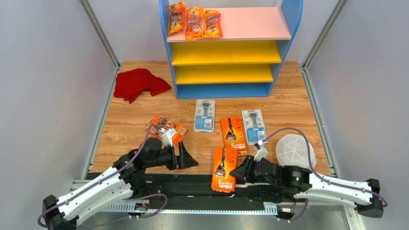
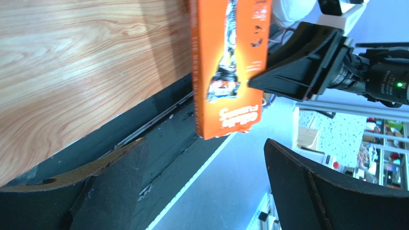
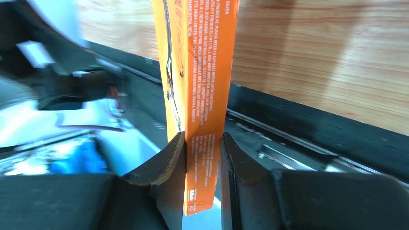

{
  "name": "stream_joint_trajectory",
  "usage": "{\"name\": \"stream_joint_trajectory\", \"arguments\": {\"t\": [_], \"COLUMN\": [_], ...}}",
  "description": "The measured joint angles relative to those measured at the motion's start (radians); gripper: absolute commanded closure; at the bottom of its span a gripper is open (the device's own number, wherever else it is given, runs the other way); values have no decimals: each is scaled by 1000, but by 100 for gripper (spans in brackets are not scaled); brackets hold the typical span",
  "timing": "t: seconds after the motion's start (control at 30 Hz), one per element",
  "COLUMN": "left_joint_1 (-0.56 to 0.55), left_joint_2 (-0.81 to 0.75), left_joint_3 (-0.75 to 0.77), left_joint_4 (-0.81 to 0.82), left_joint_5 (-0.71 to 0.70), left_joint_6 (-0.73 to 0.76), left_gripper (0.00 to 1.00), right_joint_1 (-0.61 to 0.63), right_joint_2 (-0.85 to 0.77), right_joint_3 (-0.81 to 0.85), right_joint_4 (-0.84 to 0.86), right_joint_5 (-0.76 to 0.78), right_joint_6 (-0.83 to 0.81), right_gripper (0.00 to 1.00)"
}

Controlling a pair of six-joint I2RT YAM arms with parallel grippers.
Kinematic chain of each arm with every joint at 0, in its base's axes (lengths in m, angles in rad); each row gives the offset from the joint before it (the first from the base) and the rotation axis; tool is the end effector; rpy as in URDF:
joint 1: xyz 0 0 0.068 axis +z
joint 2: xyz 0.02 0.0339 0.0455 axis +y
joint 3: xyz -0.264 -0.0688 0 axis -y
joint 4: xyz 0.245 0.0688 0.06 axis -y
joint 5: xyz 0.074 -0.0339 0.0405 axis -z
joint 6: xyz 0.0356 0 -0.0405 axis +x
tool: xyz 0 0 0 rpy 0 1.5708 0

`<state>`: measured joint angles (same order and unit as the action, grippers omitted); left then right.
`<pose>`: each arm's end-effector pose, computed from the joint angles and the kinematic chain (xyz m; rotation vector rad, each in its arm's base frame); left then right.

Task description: Place and organize the shaving razors onto the shelf

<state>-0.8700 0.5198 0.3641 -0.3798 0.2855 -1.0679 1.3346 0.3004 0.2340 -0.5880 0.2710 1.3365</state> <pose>0.0795 -0.1098 0.2107 -0.0423 2.4445 -1.3420 0.0332 0.0971 0.1693 0.1676 2.4576 1.1007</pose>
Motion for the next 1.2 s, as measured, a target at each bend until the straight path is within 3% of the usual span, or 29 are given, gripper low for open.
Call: {"name": "stream_joint_trajectory", "arguments": {"t": [0.3,0.63,0.93,1.03,1.13,1.17,1.2], "left_joint_1": [0,0,0,0,0,0,0], "left_joint_2": [106,83,-8,-16,-22,-23,-22], "left_joint_3": [-71,-139,-200,-206,-206,-206,-206], "left_joint_4": [190,327,455,473,496,500,502], "left_joint_5": [47,50,48,55,71,73,81], "left_joint_6": [19,8,-12,-13,-13,-7,-2], "left_gripper": [1,1,9,21,46,60,68], "right_joint_1": [0,0,0,0,0,0,0], "right_joint_2": [323,440,499,508,515,516,516], "right_joint_3": [184,247,266,283,292,293,293], "right_joint_4": [90,242,291,294,297,296,292], "right_joint_5": [-88,-227,-343,-354,-360,-361,-364], "right_joint_6": [-133,-232,-309,-325,-337,-340,-342], "right_gripper": [76,76,76,76,76,75,75]}}
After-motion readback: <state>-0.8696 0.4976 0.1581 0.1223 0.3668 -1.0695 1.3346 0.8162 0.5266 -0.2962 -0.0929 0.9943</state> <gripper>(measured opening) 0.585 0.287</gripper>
